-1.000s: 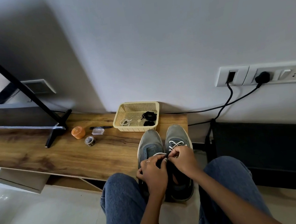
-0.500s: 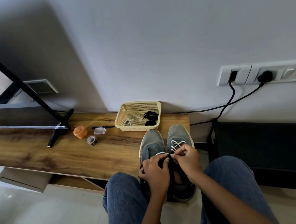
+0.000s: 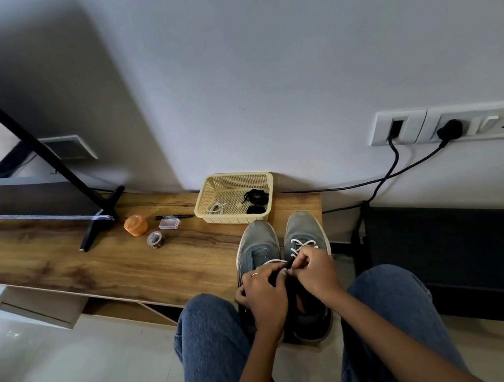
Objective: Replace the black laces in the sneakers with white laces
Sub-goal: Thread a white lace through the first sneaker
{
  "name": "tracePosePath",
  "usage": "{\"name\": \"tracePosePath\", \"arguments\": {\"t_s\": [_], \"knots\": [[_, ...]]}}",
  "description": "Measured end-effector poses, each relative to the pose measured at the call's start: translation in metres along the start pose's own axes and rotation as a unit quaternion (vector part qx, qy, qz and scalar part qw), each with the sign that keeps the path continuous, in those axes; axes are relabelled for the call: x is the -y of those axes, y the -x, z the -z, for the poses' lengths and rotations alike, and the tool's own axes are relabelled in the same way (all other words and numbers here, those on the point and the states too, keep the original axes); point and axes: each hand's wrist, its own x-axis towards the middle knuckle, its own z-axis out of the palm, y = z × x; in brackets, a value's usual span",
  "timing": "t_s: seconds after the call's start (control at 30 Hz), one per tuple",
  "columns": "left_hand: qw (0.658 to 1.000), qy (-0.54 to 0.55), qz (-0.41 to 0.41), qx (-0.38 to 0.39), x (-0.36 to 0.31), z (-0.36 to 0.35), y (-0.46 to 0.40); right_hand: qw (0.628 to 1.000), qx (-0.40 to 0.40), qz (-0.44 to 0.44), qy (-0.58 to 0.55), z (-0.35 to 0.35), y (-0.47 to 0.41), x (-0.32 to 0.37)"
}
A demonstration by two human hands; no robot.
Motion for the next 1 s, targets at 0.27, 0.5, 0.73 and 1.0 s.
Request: {"name": "tracePosePath", "arguments": {"t_s": [0.27, 0.5, 0.73, 1.0], "knots": [[1.0, -0.012, -0.004, 0.001, 0.001, 0.001, -0.001, 0.999, -0.009, -0.036, -0.033, -0.002, -0.002, 0.0], [1.0, -0.016, -0.013, 0.013, 0.002, 0.002, -0.002, 0.983, -0.001, -0.091, -0.16, -0.004, -0.001, -0.006], [0.998, -0.05, -0.02, 0.015, 0.007, -0.003, -0.004, 0.98, 0.02, -0.076, -0.184, 0.0, 0.003, -0.004], [0.999, -0.029, -0.028, 0.014, 0.006, -0.002, -0.004, 0.997, -0.072, 0.015, -0.015, -0.013, 0.008, 0.003]]}}
